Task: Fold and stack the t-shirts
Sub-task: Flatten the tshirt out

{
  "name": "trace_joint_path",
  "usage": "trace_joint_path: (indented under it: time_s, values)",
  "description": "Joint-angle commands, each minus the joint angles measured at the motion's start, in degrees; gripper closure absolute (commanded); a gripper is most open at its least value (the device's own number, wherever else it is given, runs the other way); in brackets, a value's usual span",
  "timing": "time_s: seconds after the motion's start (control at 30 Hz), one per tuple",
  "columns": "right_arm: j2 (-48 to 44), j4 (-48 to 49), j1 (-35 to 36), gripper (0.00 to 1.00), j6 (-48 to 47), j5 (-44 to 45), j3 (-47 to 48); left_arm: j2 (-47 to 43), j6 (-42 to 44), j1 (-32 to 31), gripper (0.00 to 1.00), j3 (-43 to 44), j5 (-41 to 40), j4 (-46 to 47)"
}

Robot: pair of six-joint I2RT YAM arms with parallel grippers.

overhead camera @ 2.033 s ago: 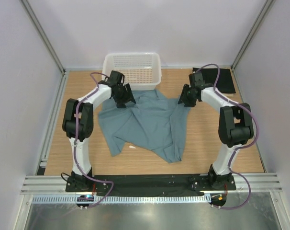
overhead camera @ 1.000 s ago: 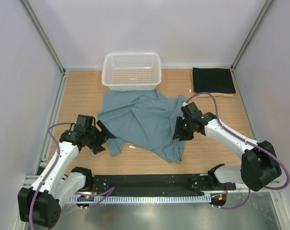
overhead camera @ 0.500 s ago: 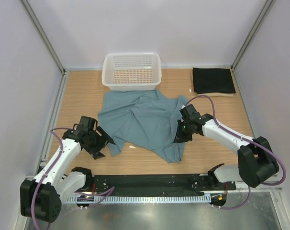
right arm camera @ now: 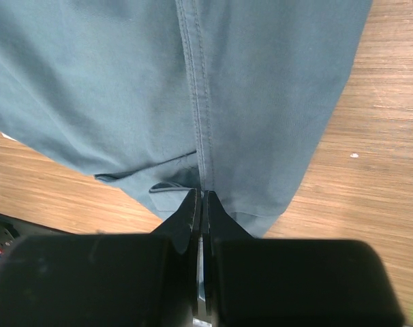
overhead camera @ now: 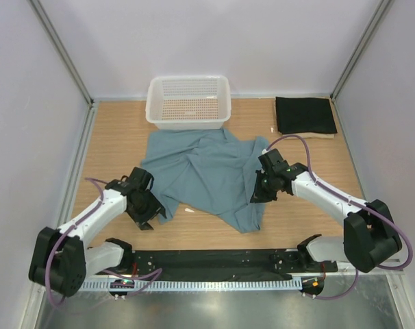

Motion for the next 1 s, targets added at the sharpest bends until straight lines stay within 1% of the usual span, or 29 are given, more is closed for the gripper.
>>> trace_joint_path:
  time_s: [0.0,0.1,0.13,0.3,0.33,0.43,0.57,0.6,0.67,0.7,0.77,0.8,0.97]
  values:
    - [-1.59,1.01,0.18,0.99,-0.59,0.69,0.62,3.81,-2.26,-2.44,0.39,3.48,-5.01,-0.49]
    - [-1.68,0.57,0.09,0.99,-0.85,1.22,1.15,3.99,-2.53,-2.53,0.44,3.75,-5.54,0.21]
    - [-1.68,0.66,0.09,0.99,-0.94,1.22,1.32,3.91,-2.79,-2.53,0.45,3.84,-7.19,0.30]
    - [-1.59,0.57,0.18,0.99,-0.94,1.40,1.68,6.45,-4.02,-2.53,0.50,2.61,-6.33,3.37]
    - [-1.51,0.74,0.01,0.99,-0.86,1.48,1.59,7.06,-4.28,-2.53,0.50,2.43,-4.42,4.16]
    - [-1.50,1.01,0.18,0.99,-0.59,1.31,1.41,9.00,-6.30,-2.62,0.49,2.34,-4.04,3.91]
    - [-1.24,1.01,0.09,0.99,-0.59,1.48,1.41,8.48,-11.92,-2.88,0.47,2.17,-4.66,2.68]
    - [-1.24,1.09,0.09,0.99,-0.50,1.31,1.32,8.22,-14.72,-2.97,0.46,1.91,-4.75,2.67]
    - [-1.15,1.27,0.09,0.99,-0.50,1.13,1.15,8.04,-17.28,-2.97,0.43,0.59,-3.79,3.37]
    - [-1.07,1.36,0.01,0.99,-0.50,1.05,1.06,8.21,-20.17,-2.97,0.43,-0.02,-3.35,3.81]
    - [-1.07,1.45,0.09,0.99,-0.50,1.05,0.97,9.18,-22.47,-2.88,0.44,-1.25,-1.86,4.69]
    - [-1.07,1.45,0.09,0.99,-0.50,1.04,0.97,9.53,-24.22,-2.97,0.46,-1.52,-1.33,4.78]
    - [-1.50,1.45,0.09,0.99,-0.50,1.13,0.71,10.06,-28.63,-2.88,0.48,-2.84,-1.32,5.22]
